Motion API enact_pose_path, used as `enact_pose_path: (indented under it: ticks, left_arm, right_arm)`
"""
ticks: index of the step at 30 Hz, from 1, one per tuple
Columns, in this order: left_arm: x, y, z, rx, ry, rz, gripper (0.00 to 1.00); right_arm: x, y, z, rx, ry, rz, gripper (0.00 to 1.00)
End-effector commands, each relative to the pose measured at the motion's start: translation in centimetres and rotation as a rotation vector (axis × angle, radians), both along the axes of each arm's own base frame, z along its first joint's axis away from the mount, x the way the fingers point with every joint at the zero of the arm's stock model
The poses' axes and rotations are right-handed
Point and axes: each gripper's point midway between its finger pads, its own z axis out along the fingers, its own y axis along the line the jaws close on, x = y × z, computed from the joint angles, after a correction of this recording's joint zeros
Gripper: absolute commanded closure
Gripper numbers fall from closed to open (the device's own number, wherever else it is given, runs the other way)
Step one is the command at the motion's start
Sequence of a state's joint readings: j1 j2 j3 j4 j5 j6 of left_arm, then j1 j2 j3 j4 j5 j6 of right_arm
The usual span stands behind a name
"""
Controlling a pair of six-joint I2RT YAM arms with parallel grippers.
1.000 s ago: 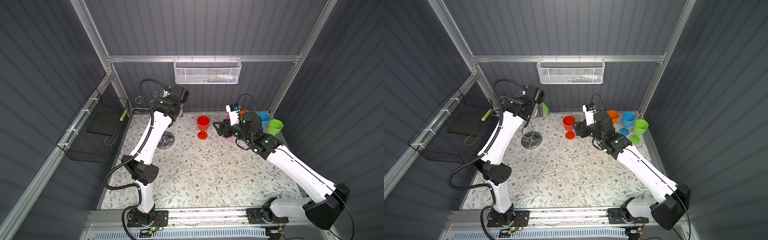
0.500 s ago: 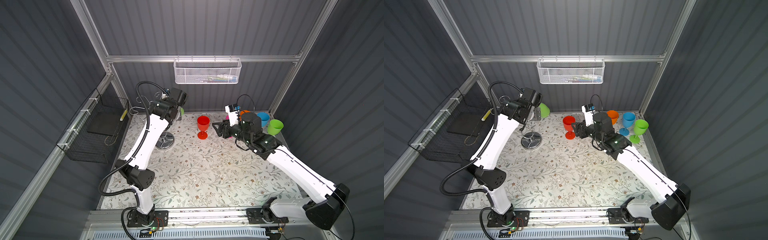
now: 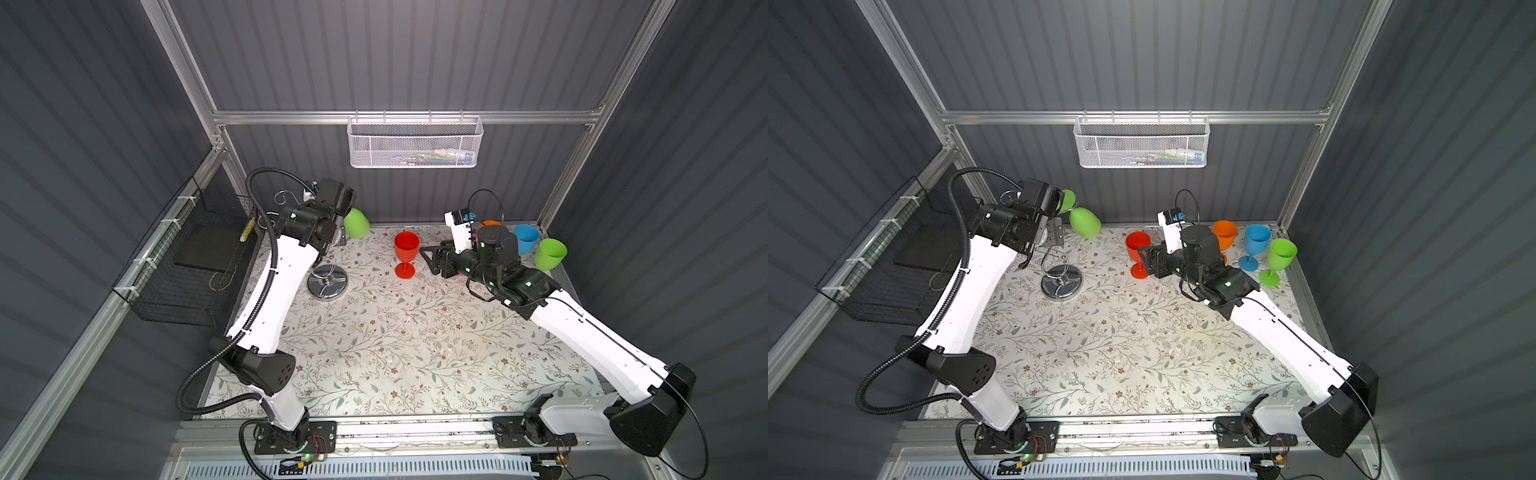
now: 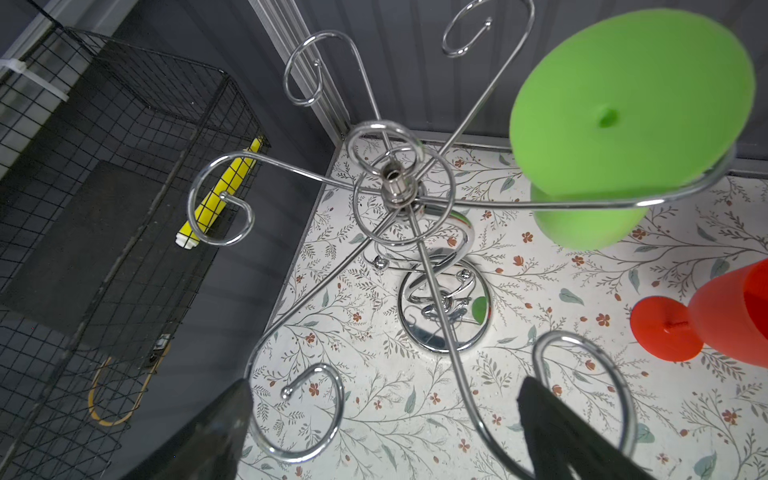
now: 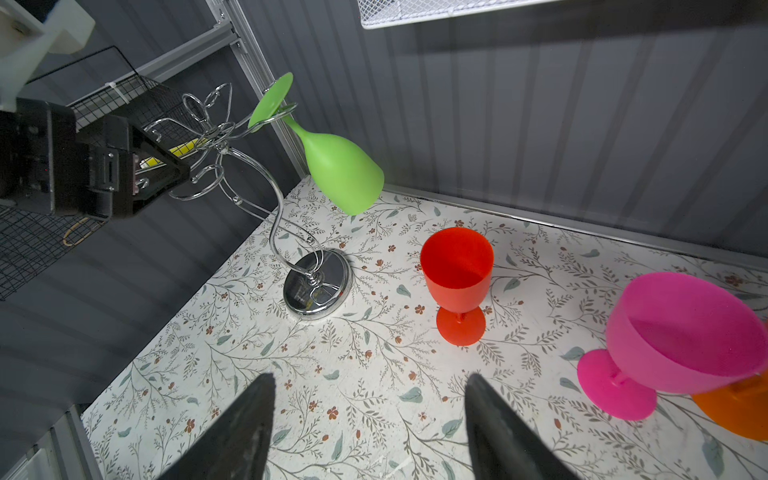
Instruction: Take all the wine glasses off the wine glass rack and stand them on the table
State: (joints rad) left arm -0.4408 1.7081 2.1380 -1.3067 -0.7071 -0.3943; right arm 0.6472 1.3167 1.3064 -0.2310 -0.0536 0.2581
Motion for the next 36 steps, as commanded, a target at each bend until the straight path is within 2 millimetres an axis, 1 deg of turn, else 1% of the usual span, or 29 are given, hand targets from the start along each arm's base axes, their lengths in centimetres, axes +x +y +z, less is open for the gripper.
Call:
enact_pose_path:
  ticks: [1, 10, 19, 25, 30, 33, 36]
  left_arm:
    - [-0.8, 0.6, 0.1, 0.0, 0.014, -0.009, 0.0]
    - [-1.1, 1.7, -1.5, -0.014, 0.062, -0.007, 0.0]
    - [-1.7, 3.4, -1.7, -0.005, 0.086, 0.008, 0.0]
    - [-1.9, 4.5, -2.1, 0.002, 0.1, 0.027, 0.0]
    - [-1.9, 6.0, -2.1, -0.02, 0.098, 0.052, 0.0]
    - [-1.8, 6.7, -2.0, -0.046, 0.087, 0.063, 0.0]
    - [-1.5, 6.9, -2.0, -0.066, 0.082, 0.059, 0.0]
  right_arm:
    - [0.1, 0.6, 1.0, 0.001, -0.022, 0.004, 0.28]
    - [-0.2, 0.9, 1.3, -0.007, -0.033, 0.008, 0.27]
    - [-0.1, 1.3, 1.4, -0.011, -0.034, 0.011, 0.27]
    - [-0.3, 1.9, 2.0, -0.011, -0.042, 0.022, 0.27]
    - [-0.3, 3.2, 2.7, -0.005, -0.042, 0.045, 0.27]
    - [-0.1, 4.2, 2.8, 0.017, -0.018, 0.061, 0.28]
    - [0.1, 5.4, 3.4, 0.059, 0.007, 0.08, 0.28]
